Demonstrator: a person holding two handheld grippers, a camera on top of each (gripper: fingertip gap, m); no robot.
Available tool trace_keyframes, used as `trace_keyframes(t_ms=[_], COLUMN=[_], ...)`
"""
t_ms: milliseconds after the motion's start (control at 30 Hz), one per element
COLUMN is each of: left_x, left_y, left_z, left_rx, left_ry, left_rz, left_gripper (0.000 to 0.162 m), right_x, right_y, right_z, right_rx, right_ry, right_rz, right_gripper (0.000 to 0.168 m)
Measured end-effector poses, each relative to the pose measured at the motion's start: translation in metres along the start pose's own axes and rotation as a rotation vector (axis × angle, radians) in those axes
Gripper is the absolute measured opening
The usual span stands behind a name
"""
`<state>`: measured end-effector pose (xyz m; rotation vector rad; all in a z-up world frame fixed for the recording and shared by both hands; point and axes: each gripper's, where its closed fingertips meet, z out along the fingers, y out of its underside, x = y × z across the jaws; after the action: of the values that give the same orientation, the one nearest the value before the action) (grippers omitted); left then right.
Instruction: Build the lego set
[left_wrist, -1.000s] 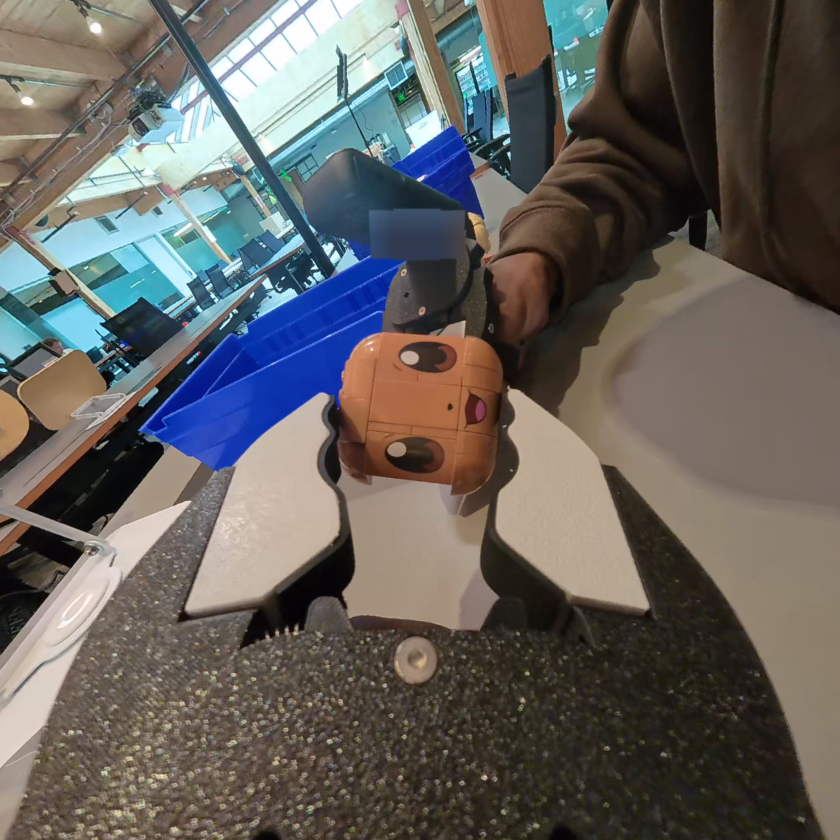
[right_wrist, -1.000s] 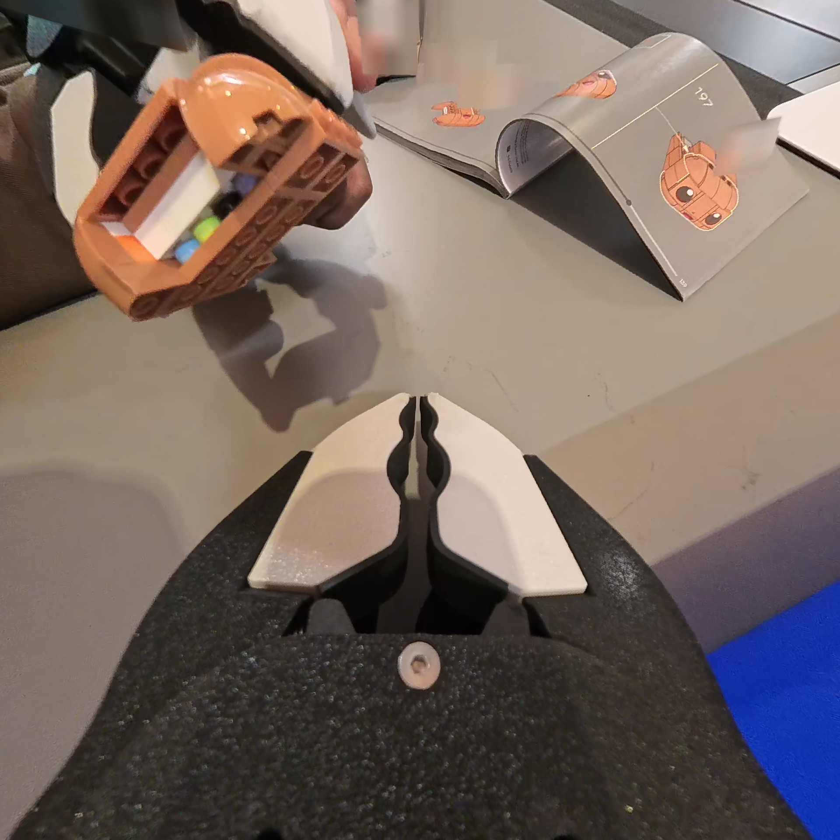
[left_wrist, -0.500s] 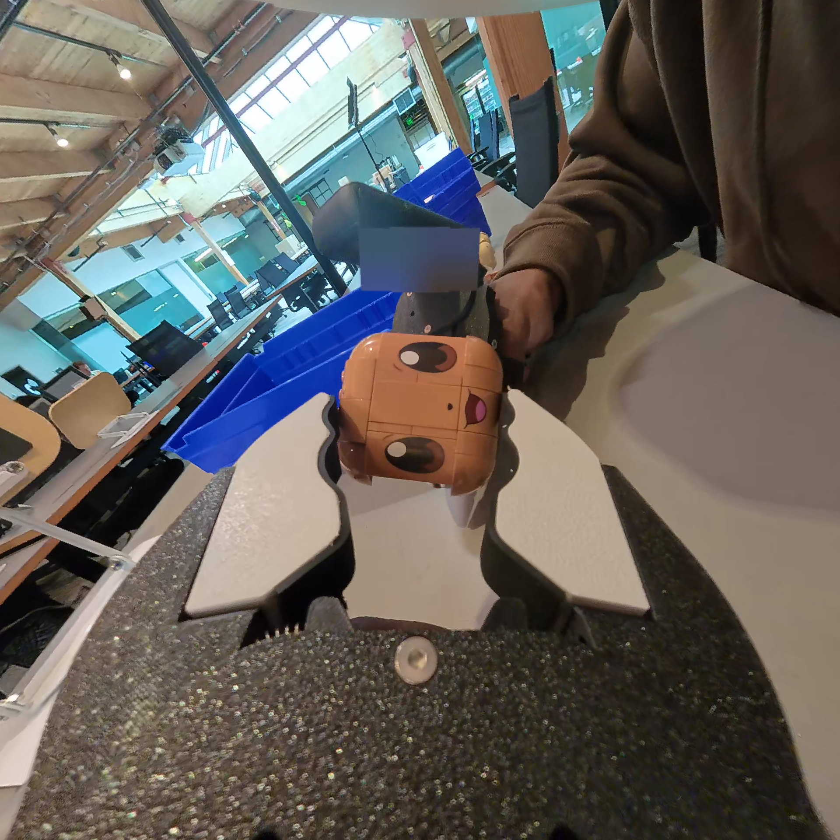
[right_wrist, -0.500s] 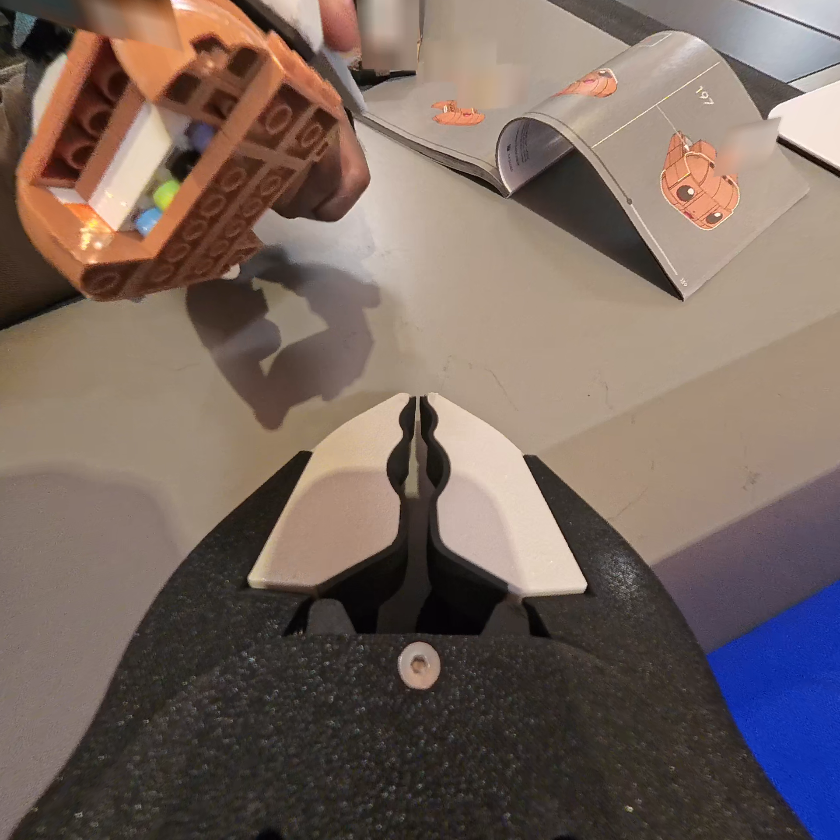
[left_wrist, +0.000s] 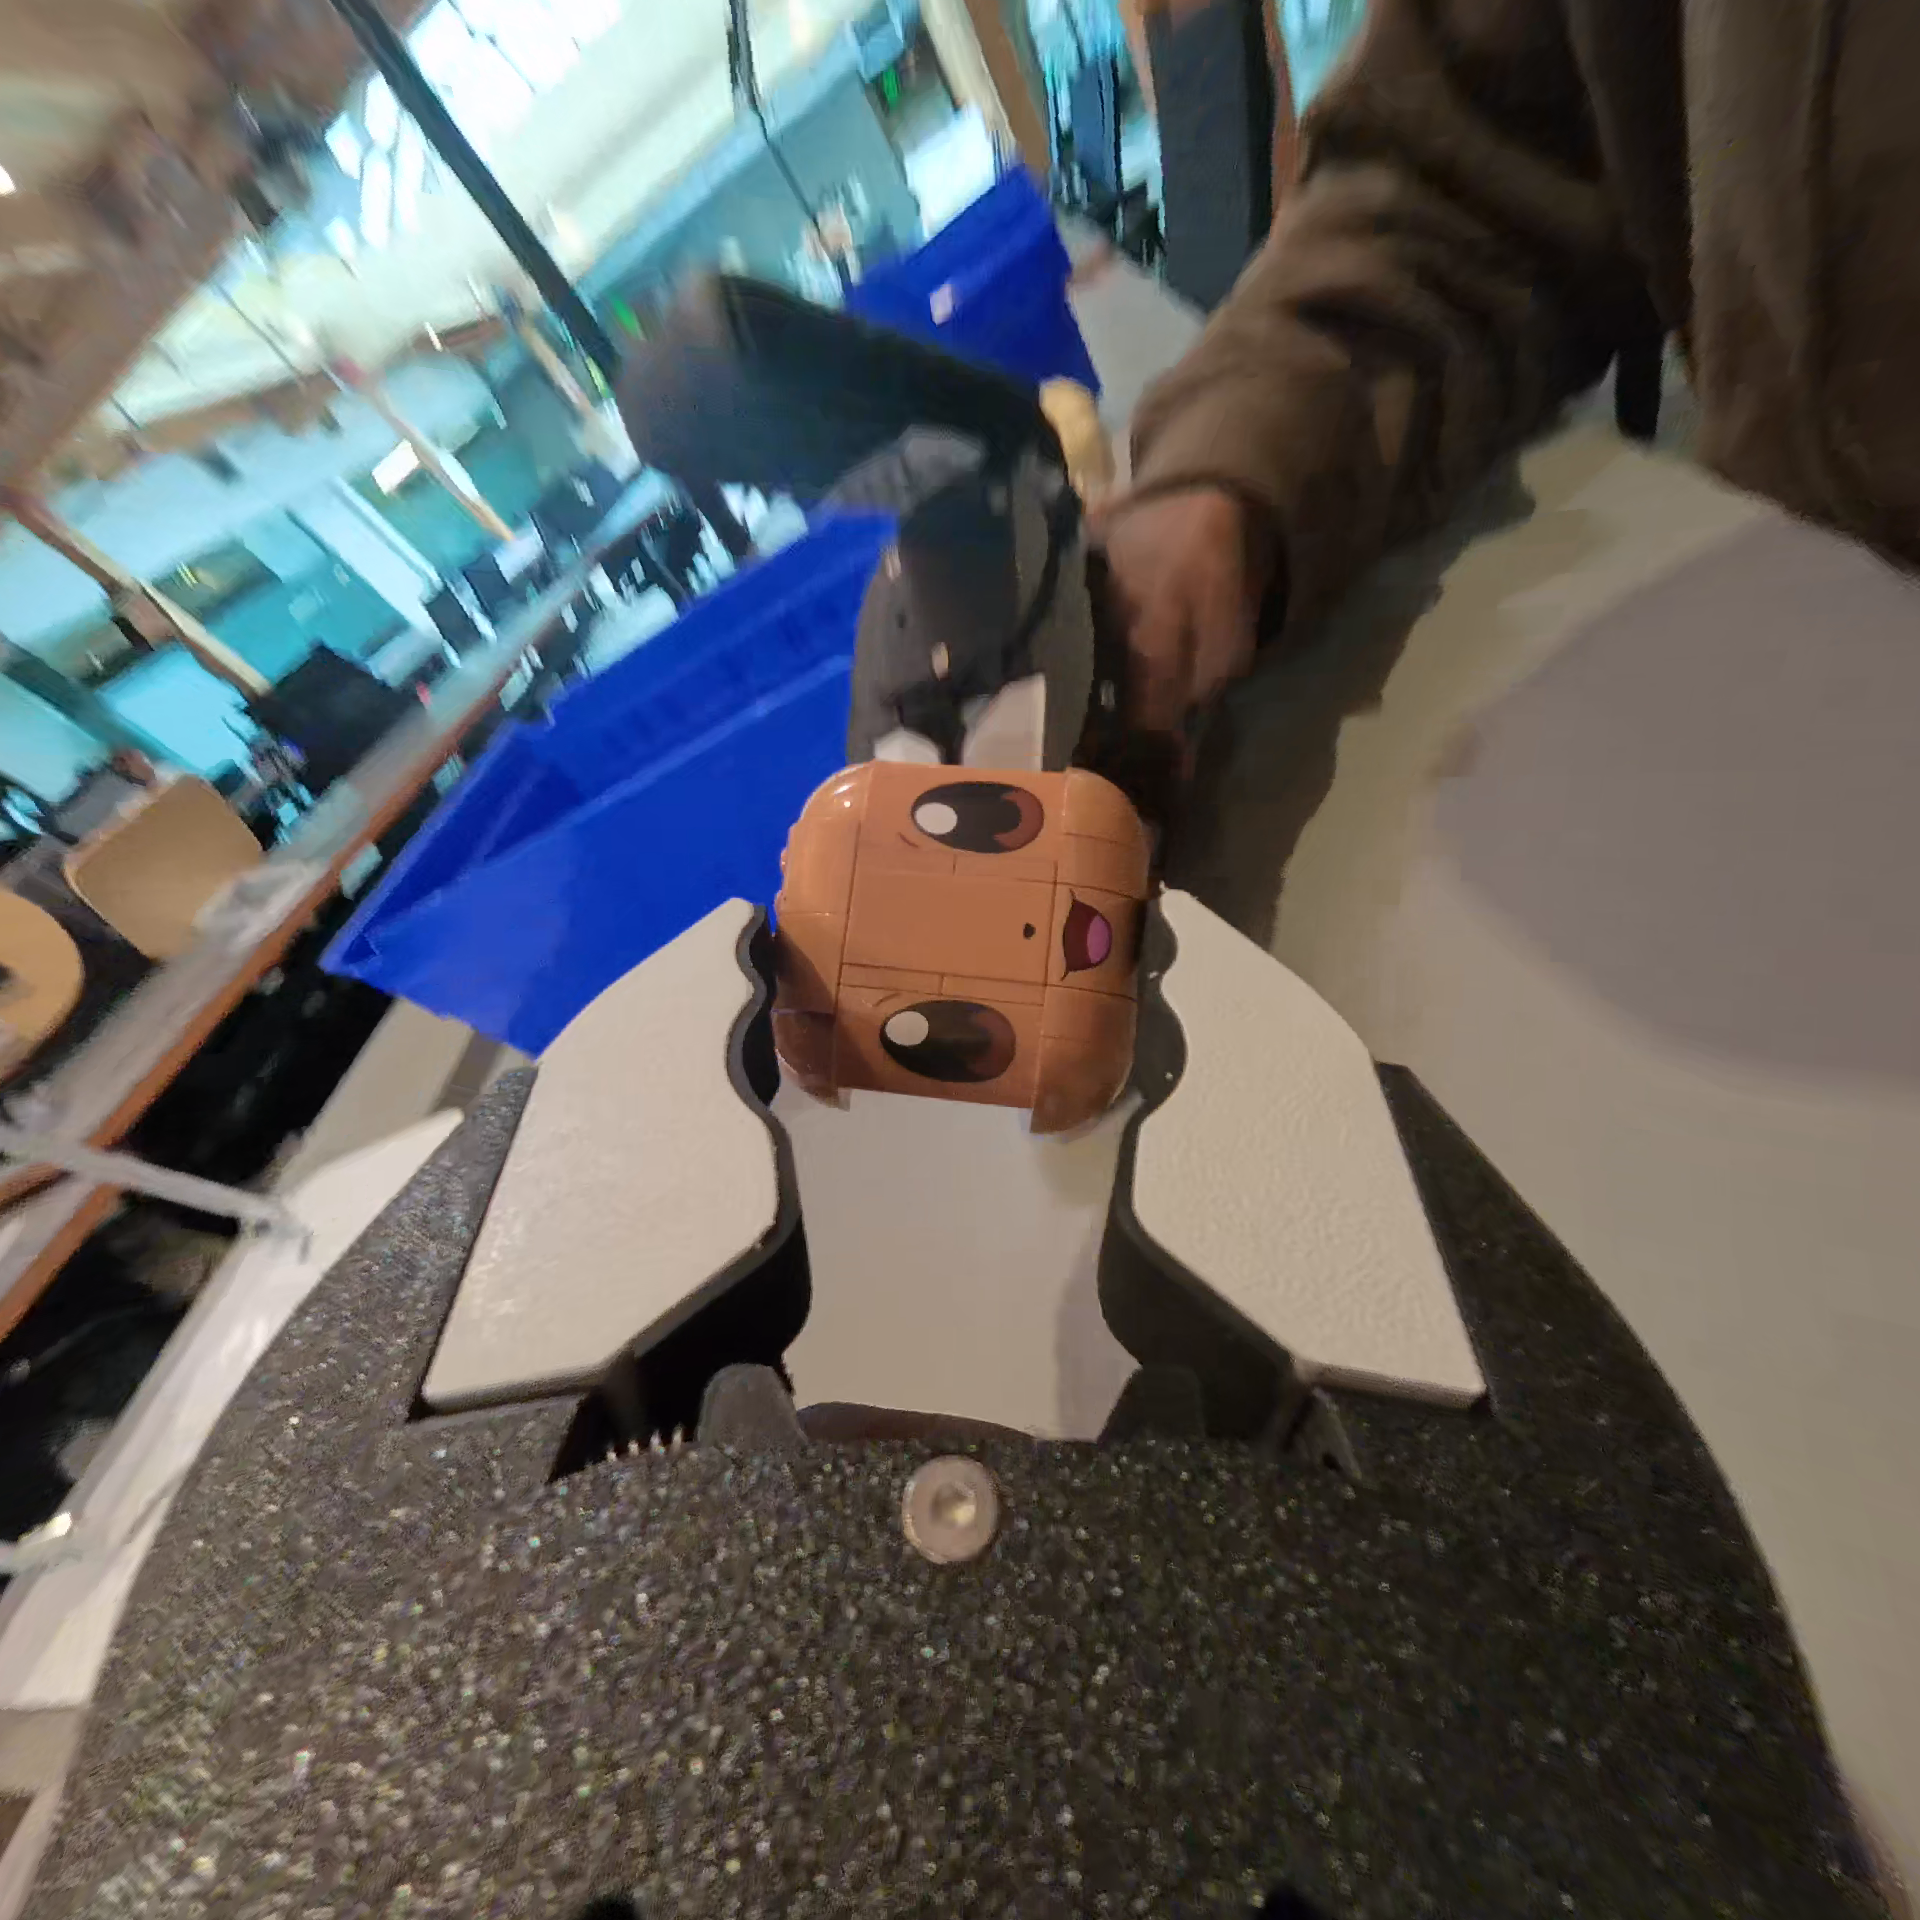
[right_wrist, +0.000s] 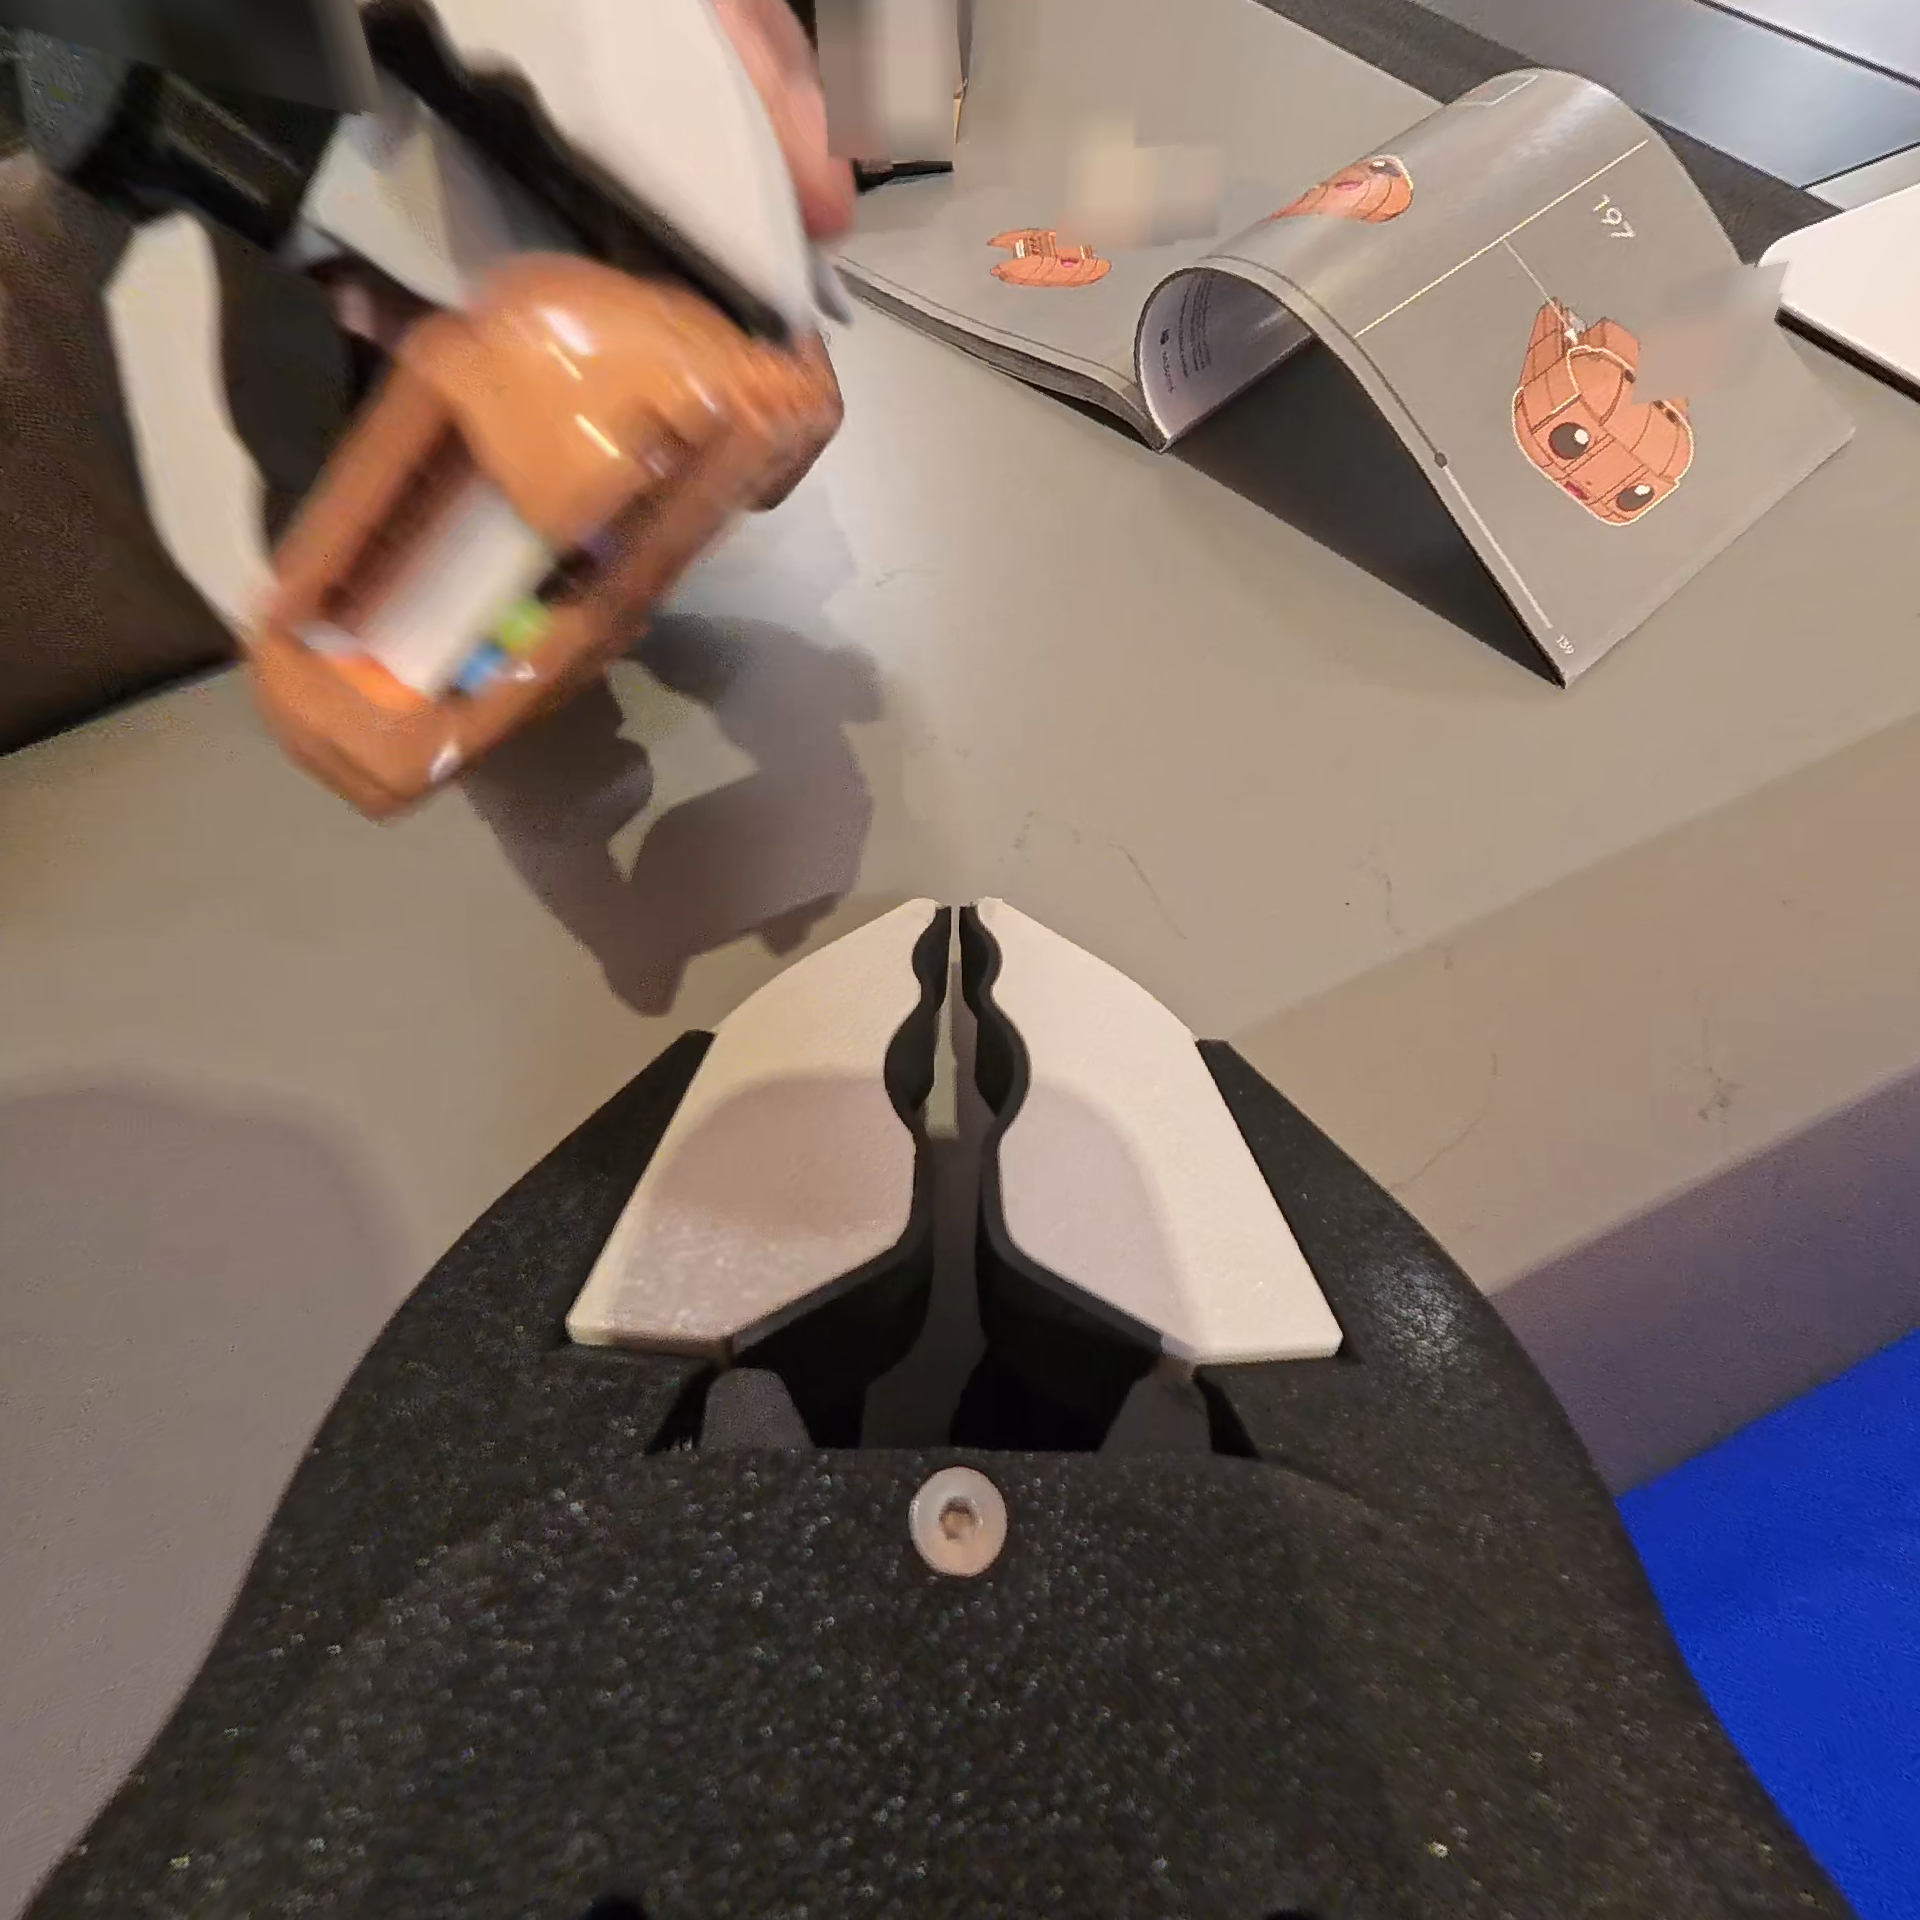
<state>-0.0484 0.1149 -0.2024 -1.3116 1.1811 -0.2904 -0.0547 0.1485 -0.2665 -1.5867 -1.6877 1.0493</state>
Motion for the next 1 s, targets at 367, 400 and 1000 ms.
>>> trace_keyframes(t_ms=[367,400,1000], left_x=[0.035,0.037,0.049], left_y=[0.066,0.068,0.080], left_z=[0.006,0.006,0.002], left_rx=[-0.399,-0.414,-0.492], left_ry=[0.222,0.232,0.300], left_rz=[-0.149,-0.163,-0.302], left_gripper=[0.067,0.067,0.067], right_x=[-0.001,-0.001,-0.001], right_y=[0.000,0.000,0.001], right_z=[0.000,0.000,0.001], right_rx=[-0.001,-0.002,-0.011], right_ry=[-0.006,-0.006,-0.014], right_rz=[0.003,0.003,0.005], right_gripper=[0.002,0.002,0.002])
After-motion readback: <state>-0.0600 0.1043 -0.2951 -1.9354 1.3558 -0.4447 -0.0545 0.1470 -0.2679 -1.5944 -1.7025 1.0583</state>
